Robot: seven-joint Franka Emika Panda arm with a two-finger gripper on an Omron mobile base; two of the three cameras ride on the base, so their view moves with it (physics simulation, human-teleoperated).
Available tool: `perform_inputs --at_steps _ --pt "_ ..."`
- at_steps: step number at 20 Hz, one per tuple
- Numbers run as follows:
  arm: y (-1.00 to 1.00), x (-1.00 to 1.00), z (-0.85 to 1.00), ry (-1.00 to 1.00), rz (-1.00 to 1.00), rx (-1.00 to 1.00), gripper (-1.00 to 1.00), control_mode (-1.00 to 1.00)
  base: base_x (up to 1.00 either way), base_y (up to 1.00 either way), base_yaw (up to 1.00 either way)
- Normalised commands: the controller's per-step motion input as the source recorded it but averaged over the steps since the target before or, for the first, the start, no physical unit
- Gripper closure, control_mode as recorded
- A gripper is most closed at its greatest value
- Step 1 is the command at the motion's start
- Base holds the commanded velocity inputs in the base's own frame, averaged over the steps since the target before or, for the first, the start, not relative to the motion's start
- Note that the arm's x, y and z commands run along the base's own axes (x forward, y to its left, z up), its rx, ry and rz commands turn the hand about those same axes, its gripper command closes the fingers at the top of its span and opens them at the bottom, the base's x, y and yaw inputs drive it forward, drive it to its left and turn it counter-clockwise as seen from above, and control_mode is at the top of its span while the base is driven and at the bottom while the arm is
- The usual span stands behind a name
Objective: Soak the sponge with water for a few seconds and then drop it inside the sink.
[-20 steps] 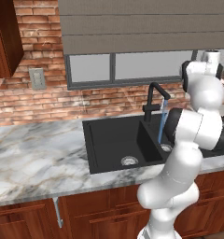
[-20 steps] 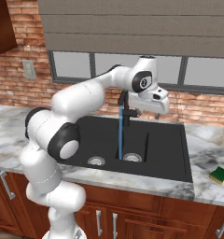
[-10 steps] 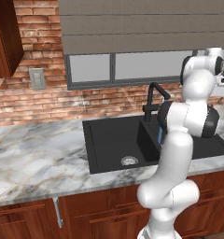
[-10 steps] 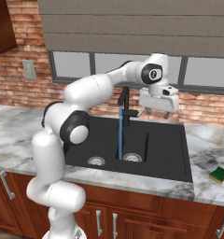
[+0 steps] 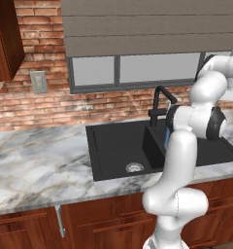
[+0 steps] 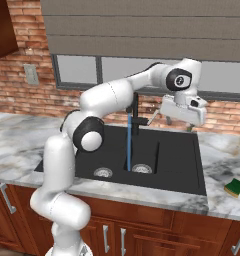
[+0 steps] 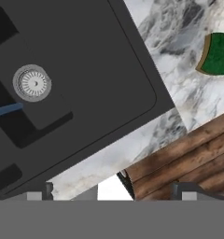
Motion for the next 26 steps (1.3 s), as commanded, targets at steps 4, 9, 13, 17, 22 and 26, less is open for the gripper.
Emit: perform_inputs --at_steps 4,9,13,17,22,26 --pt "-0.39 -0.22 -0.01 0.00 0.00 0.08 -1.00 -1.00 0.00 0.00 0.00" --pt "-0.25 -0.31 -0.21 -0.03 0.00 0.06 -1.00 -1.00 0.00 0.00 0.00" --pt "-0.12 -0.41 -0.19 -0.08 0.00 0.04 -1.00 -1.00 0.00 0.00 0.00" --pt "0.00 -0.21 -0.02 -0.02 0.00 0.00 -1.00 -1.00 0.00 0.00 0.00" --pt "0.00 -0.01 -0.06 -0.04 0.00 0.00 -1.00 -1.00 0.00 0.00 0.00" --pt "0.00 0.00 -0.06 -0.08 0.00 -0.01 -1.00 -1.00 0.00 0.00 0.00"
